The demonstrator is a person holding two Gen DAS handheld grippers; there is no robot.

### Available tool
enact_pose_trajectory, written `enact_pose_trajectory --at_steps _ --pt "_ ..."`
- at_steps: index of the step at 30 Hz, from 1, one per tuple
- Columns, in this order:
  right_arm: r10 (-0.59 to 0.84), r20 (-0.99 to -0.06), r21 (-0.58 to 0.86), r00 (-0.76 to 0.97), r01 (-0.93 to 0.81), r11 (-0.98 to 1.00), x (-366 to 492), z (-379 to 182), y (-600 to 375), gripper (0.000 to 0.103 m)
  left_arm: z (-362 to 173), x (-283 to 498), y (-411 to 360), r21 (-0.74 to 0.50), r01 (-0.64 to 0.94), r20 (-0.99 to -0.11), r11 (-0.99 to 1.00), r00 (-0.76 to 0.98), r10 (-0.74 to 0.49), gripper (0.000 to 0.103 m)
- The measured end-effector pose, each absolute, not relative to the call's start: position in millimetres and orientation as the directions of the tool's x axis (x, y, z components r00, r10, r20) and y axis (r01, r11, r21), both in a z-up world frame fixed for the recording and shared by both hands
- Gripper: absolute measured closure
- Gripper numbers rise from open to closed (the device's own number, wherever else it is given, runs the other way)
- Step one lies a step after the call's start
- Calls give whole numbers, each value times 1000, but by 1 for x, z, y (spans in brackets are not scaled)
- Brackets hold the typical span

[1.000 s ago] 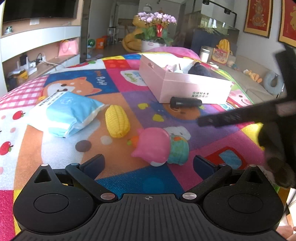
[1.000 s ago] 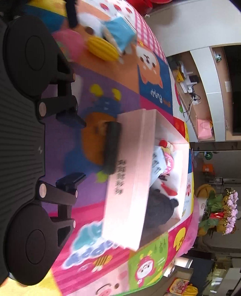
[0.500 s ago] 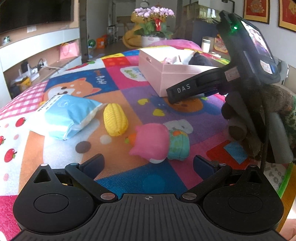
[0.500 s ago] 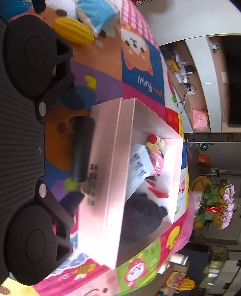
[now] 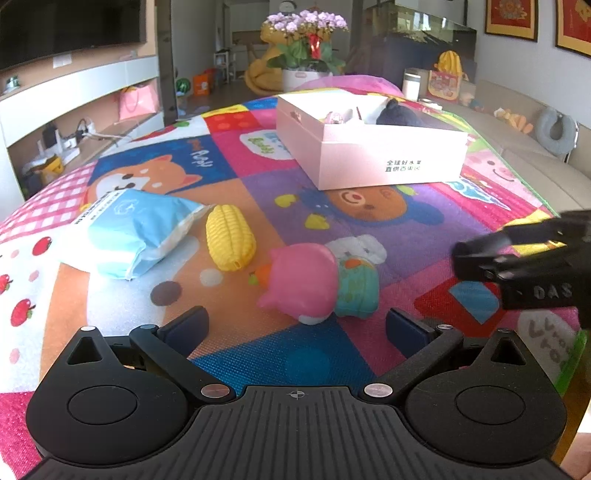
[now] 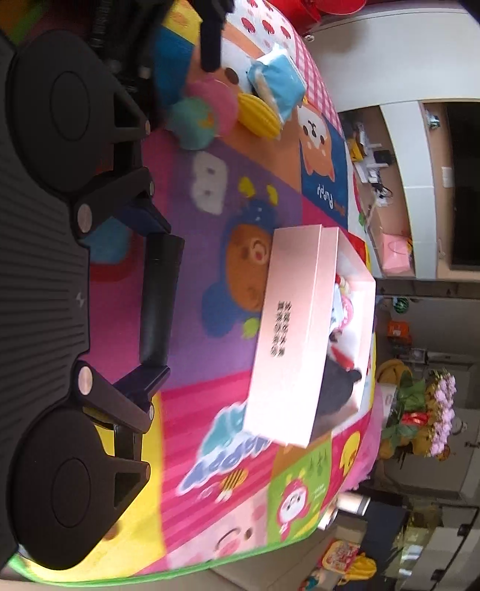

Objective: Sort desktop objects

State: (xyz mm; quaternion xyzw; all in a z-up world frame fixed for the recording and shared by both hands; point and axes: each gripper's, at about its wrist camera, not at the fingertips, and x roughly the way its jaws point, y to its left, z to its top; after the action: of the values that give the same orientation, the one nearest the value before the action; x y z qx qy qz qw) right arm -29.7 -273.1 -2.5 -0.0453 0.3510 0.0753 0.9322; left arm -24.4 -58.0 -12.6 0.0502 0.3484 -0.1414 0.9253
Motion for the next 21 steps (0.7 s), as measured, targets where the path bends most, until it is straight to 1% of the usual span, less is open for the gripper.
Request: enact_pose_trajectory --at_steps 2,4,5,6,7,9,12,14,21 --pt "80 -641 -49 763 -145 988 -37 -6 -275 27 -12 -24 -58 -4 296 -660 955 717 -225 0" --pt "60 -626 -60 777 -124 990 -37 -10 -276 19 -12 -23 -59 -1 296 -661 955 716 -223 0" --pt "54 -625 -56 778 -113 992 -36 -10 -276 19 -12 -23 -59 -1 296 -662 955 716 -222 0" --pt "62 -625 -46 778 -116 992 -36 -10 -278 15 -12 -23 -59 -1 296 -662 955 716 -222 0" --pt "77 -628 -29 774 -122 992 -34 -10 -280 10 -12 -23 -59 0 296 -662 955 716 -221 0" --pt "86 -641 0 762 -112 994 -33 -11 -284 4 -13 -23 -60 3 294 -664 956 715 -218 0" --pt "93 -644 59 760 -73 996 -32 -12 -296 0 -13 -23 -63 14 284 -668 959 716 -203 0" --pt "106 -636 96 765 -58 994 -33 -11 -301 0 -12 -23 -63 12 279 -671 960 715 -199 0" --pt "125 -615 133 779 -54 990 -38 -11 -306 0 -10 -20 -60 -1 286 -674 958 708 -212 0"
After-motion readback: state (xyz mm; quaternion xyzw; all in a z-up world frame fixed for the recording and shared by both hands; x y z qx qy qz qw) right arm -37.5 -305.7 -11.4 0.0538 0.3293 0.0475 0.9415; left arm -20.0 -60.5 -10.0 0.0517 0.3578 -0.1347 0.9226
